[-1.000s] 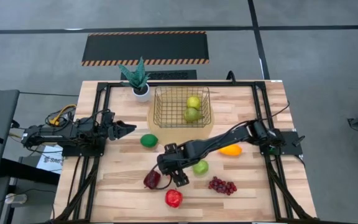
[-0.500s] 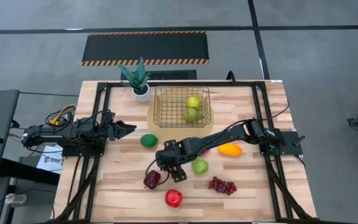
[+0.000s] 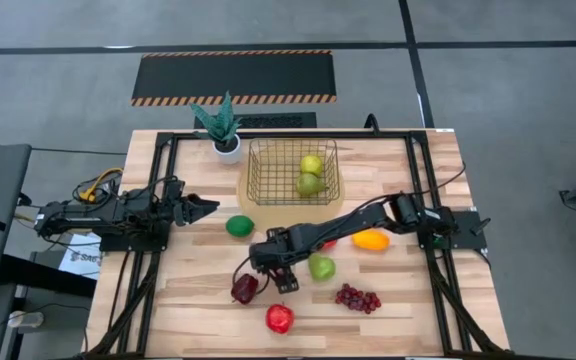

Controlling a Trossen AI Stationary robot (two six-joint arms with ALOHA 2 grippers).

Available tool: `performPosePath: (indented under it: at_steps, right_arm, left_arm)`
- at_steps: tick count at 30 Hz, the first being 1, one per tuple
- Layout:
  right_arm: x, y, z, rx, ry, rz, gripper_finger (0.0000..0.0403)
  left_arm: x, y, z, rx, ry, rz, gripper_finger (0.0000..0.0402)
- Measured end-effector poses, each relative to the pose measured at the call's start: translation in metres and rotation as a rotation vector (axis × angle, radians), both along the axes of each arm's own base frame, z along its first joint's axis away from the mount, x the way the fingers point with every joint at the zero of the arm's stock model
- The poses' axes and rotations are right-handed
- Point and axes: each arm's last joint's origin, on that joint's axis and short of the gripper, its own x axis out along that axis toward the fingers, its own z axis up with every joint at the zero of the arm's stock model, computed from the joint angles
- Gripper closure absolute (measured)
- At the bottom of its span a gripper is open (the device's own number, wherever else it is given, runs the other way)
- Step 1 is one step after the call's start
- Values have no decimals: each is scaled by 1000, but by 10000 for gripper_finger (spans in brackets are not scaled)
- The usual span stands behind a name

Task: Build produce basket
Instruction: Put the pink peach into the wire basket

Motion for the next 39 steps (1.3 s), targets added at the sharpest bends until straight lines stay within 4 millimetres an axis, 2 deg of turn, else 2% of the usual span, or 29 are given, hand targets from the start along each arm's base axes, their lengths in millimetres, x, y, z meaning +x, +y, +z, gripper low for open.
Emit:
performPosePath:
  at_steps: [8, 11, 15, 20, 25, 32, 36, 39]
  right_arm:
    - [-1, 5, 0, 13, 2, -24, 81]
    - [-3, 3, 7, 13, 12, -28, 93]
    - [0, -4, 30, 14, 3, -37, 90]
    - [8, -23, 76, 10, -87, -23, 85]
    - [7, -64, 124, 7, -196, -90, 86]
    - [-21, -137, 178, -3, -321, -271, 83]
    - [-29, -177, 187, -54, -362, -384, 83]
    - [-29, -201, 180, -62, -344, -444, 83]
  left_arm:
    - [0, 0, 0, 0, -1, 0, 61]
    - [0, 0, 0, 0, -1, 0, 61]
    - [0, 0, 0, 0, -2, 0, 61]
    - [0, 0, 0, -1, -3, 0, 61]
    - [0, 0, 0, -12, -4, 0, 61]
    - [0, 0, 0, -14, -5, 0, 61]
    - [0, 0, 0, -16, -2, -1, 61]
    - [0, 0, 0, -16, -1, -1, 61]
